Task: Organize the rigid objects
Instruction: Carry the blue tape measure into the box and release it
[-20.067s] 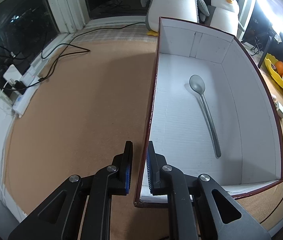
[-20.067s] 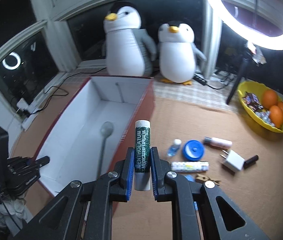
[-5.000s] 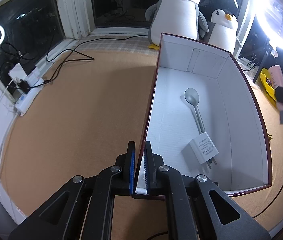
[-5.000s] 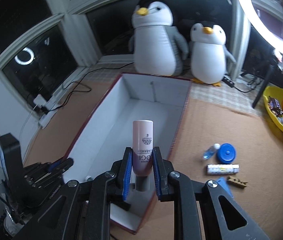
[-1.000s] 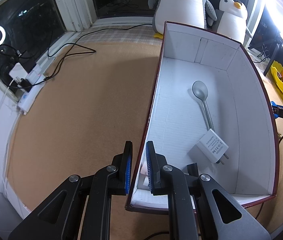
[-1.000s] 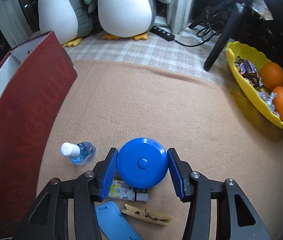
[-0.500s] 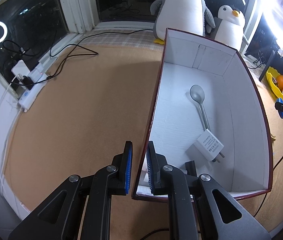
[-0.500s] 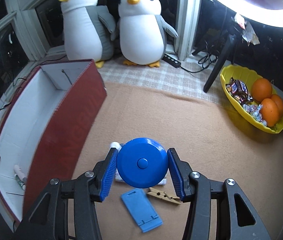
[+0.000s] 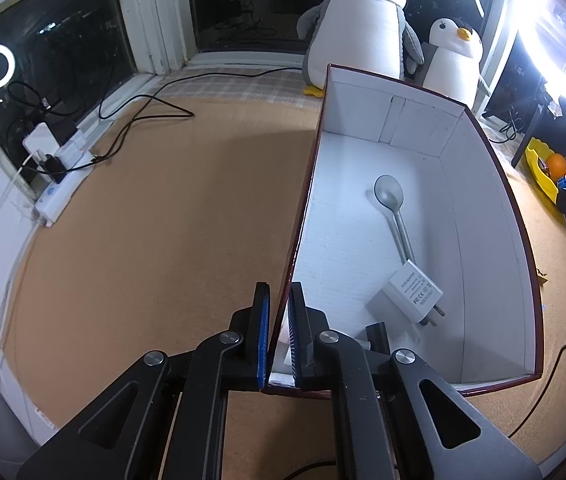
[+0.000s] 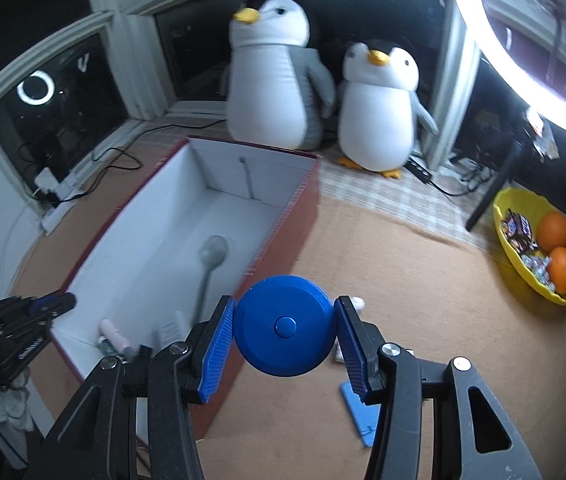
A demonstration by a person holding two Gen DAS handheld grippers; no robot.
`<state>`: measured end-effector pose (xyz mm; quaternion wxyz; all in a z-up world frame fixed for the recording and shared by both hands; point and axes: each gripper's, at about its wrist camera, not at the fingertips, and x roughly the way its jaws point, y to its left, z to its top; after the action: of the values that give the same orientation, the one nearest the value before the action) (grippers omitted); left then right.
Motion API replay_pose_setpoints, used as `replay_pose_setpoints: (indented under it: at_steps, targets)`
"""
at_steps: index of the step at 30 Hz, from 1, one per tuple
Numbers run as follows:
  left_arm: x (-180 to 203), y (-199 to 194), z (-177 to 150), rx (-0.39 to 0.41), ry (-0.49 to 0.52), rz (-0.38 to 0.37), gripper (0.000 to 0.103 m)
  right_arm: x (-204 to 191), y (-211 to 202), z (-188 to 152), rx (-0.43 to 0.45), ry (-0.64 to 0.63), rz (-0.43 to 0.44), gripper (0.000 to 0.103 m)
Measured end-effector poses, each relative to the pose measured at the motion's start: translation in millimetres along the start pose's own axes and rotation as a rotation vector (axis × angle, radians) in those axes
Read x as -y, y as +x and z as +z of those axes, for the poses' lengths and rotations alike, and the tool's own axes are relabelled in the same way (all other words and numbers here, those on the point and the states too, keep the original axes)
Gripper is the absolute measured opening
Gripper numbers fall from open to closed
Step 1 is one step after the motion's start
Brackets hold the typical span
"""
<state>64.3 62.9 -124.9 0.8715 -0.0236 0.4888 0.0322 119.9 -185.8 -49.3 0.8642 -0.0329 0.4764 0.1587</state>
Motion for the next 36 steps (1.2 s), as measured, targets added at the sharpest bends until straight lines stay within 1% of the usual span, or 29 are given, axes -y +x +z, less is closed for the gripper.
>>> replay_pose_setpoints:
  at_steps: [7,14,22,25,36]
  targets:
    - [-0.9,-0.1,-1.5,0.010,0.002,-0.005,0.008,-49.0,-0.7,-1.7,-0.002,-0.075,0.053,0.046]
    - [-1.8,-0.3,-1.7,0.016,-0.005,-0.015,0.008,-73.0,11.0,-8.4,-0.031,-0.113,0.076,0.046]
    - [-2.5,-0.1,-1.4,0.018,-0.007,-0.019,0.008,-89.1,17.4,-11.1,-0.050,-0.146,0.101,0.046]
    - [-2.6,-0.1,-1.5,0.018,-0.008,-0.019,0.008,-93.6,16.5,-11.7,-0.048,-0.156,0.099,0.051]
    - [-1.0,0.2,-1.1,0.016,-0.006,-0.016,0.008,-81.2,12.9,-12.8,-0.045,-0.115,0.095,0.051]
